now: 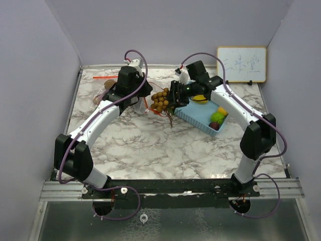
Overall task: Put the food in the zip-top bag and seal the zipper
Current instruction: Place the fake fruit in the zipper food storage bag.
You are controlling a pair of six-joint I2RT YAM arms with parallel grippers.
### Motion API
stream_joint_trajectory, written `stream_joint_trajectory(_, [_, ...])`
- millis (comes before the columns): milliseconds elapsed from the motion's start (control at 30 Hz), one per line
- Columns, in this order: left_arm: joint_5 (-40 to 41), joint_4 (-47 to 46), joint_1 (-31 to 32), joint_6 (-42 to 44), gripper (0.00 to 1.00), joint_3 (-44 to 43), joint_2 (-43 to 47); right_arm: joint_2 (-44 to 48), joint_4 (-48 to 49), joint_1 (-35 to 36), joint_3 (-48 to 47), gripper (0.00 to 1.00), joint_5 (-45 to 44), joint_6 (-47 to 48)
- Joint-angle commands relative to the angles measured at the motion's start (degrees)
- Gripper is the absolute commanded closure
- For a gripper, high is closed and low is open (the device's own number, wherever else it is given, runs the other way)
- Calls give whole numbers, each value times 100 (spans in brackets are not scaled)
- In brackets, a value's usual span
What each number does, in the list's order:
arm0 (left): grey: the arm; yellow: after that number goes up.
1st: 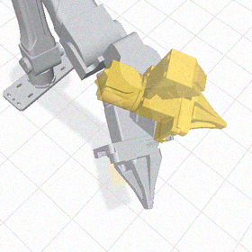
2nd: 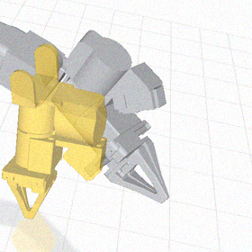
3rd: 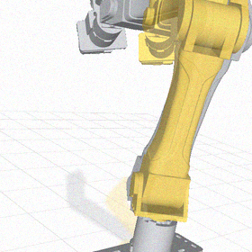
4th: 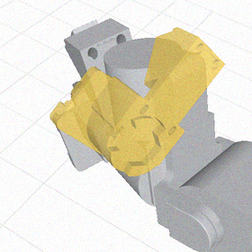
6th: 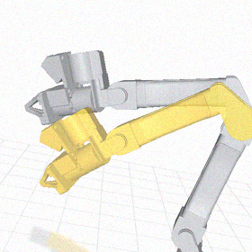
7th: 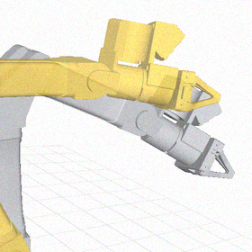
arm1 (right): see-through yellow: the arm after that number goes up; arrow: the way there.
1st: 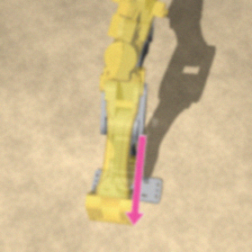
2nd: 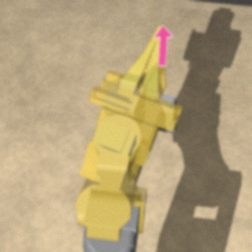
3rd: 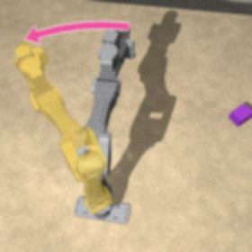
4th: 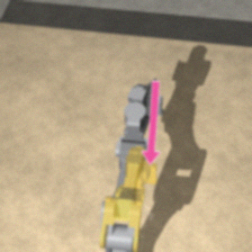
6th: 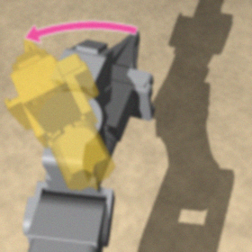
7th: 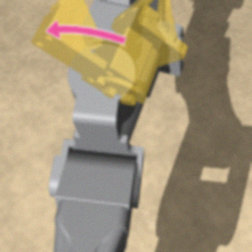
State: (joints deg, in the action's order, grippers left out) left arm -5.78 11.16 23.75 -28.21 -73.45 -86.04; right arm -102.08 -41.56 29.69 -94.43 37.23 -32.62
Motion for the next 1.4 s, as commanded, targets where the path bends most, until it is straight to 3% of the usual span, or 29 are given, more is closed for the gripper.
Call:
stream_joint_trajectory(0, [-397, -230, 74, -117, 100, -224, 146, -246, -448, 83, -317, 80, -601, 126])
stream_joint_trajectory(100, [-511, -255, 128, -156, 100, -211, 96, -575, -804, 234, -1061, 79, -870, 356])
stream_joint_trajectory(233, [-582, -274, 219, -135, 100, -261, -58, -794, -813, 464, -1499, 78, -492, 607])
stream_joint_trajectory(500, [-693, -169, 263, -70, 100, -552, -281, -664, -662, 622, -957, 78, -527, 917])
stream_joint_trajectory(600, [-774, -84, 277, -147, 100, -662, -286, -542, -527, 621, -565, 79, -1359, 853])
stream_joint_trajectory(700, [-977, -25, 292, -366, 100, -652, -231, -274, -38, 625, -156, 76, -2594, 545])
stream_joint_trajectory(833, [-1084, 78, 392, -548, 100, -490, -55, 208, 1483, 610, 345, 75, -3251, 220])
stream_joint_trajectory(933, [-1112, 243, 449, -568, 100, -436, -6, 522, 2522, 617, 635, 74, -3264, 42])
stream_joint_trajectory(1067, [-1138, 281, 498, -606, 100, -289, 25, 594, 3167, 617, 664, 73, -2909, 19])
stream_joint_trajectory(1200, [-1202, 333, 504, -611, 100, -372, 17, 537, 3461, 609, 795, 70, -2536, 8])
stream_joint_trajectory(1367, [-1452, 334, 508, -1010, 100, -633, 17, 354, 3281, 617, 1064, 69, -2815, -26])
